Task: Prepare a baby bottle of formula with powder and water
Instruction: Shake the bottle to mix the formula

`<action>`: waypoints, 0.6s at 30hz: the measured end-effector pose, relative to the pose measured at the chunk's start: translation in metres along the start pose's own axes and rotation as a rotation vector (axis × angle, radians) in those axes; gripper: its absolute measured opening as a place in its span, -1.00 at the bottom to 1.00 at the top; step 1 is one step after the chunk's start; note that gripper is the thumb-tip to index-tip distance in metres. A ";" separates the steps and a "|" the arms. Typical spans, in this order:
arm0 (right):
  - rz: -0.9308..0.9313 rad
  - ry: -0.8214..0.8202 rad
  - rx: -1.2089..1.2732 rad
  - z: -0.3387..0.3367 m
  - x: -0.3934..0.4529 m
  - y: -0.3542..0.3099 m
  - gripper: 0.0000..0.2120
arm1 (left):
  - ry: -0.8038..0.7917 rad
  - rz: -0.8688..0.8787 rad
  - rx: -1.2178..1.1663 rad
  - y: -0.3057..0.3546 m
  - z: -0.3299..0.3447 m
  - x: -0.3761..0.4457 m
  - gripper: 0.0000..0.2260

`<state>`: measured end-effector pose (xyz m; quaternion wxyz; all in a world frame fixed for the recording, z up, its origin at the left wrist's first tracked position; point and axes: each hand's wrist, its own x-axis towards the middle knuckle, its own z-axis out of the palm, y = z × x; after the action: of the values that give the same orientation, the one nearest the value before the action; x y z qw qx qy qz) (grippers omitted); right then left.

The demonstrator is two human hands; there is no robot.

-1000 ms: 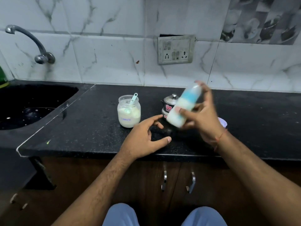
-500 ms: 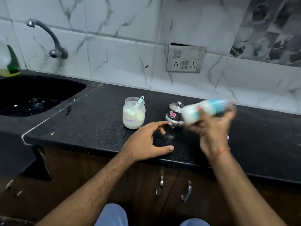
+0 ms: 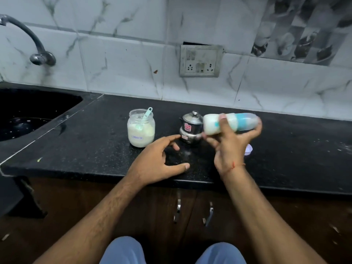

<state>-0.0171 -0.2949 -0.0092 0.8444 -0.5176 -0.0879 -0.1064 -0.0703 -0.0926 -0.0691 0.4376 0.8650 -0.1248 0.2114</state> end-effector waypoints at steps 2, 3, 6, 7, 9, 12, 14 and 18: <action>0.021 -0.215 -0.169 0.002 -0.004 0.002 -0.18 | 0.003 0.003 0.014 0.000 0.000 -0.001 -0.20; 0.011 -0.282 -0.224 0.001 -0.007 0.006 -0.17 | -0.003 0.006 0.017 0.002 0.000 -0.001 -0.19; -0.042 -0.006 -0.002 0.000 -0.003 0.008 -0.16 | 0.004 -0.030 -0.018 0.002 -0.002 0.000 -0.20; -0.025 0.014 0.015 0.003 -0.003 0.007 -0.15 | 0.007 -0.035 -0.013 0.002 -0.001 -0.001 -0.21; 0.022 -0.174 -0.137 0.009 -0.005 0.010 -0.15 | -0.002 -0.015 0.027 0.003 0.000 -0.002 -0.23; -0.041 -0.030 -0.004 0.007 -0.001 0.004 -0.19 | -0.019 -0.033 0.031 0.002 -0.003 0.000 -0.20; -0.013 -0.025 0.026 0.006 0.002 -0.006 -0.19 | -0.023 -0.052 0.026 0.000 -0.001 0.000 -0.16; 0.036 -0.130 -0.087 0.001 -0.016 0.010 -0.21 | -0.030 -0.048 0.030 0.002 -0.003 0.002 -0.11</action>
<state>-0.0297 -0.2884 -0.0220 0.8153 -0.5612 -0.1287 -0.0609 -0.0697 -0.0916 -0.0652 0.4276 0.8773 -0.1076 0.1897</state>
